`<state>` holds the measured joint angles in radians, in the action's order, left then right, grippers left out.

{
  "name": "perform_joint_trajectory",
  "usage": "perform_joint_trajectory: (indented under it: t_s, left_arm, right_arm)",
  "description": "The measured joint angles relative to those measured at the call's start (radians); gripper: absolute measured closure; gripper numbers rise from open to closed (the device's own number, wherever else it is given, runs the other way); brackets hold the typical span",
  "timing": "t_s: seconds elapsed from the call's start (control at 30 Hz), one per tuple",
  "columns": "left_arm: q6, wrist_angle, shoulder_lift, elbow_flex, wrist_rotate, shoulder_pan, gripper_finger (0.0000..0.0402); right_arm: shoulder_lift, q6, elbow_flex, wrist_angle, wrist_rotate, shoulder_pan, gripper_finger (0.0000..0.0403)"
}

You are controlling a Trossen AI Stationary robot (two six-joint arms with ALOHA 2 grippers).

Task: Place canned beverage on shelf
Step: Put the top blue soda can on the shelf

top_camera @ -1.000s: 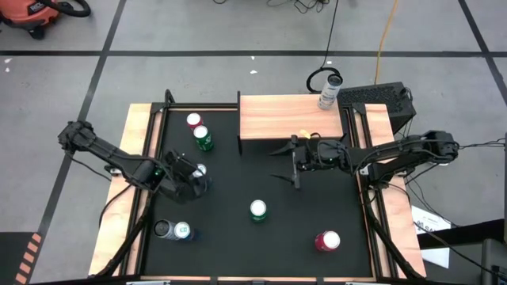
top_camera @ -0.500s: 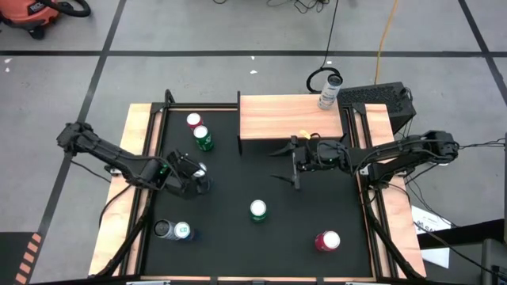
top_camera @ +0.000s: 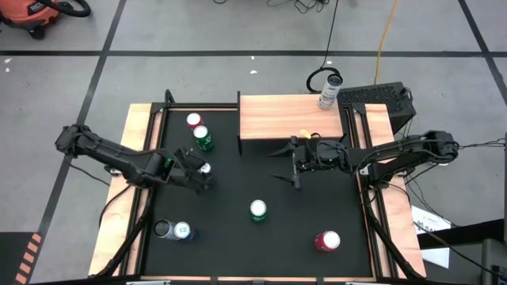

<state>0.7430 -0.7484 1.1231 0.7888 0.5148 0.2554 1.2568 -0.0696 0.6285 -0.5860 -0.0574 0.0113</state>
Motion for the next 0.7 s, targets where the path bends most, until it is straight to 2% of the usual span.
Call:
perform_joint_trajectory:
  t_s: [0.33,0.5,0.7]
  left_arm:
    - [-0.027,0.023,0.037,0.176,-0.007,-0.014,0.0194]
    - [-0.066,0.078,0.134,0.265,0.001,-0.014,0.0193]
    - [-0.185,0.103,0.289,0.410,0.006,-0.014,0.0193]
  right_arm:
    - [0.047,-0.002,0.001,-0.013,-0.001,-0.005,0.0085]
    - [0.102,-0.008,0.027,-0.060,0.001,-0.027,0.0085]
    - [0.180,0.018,0.128,-0.016,0.000,-0.055,0.0085]
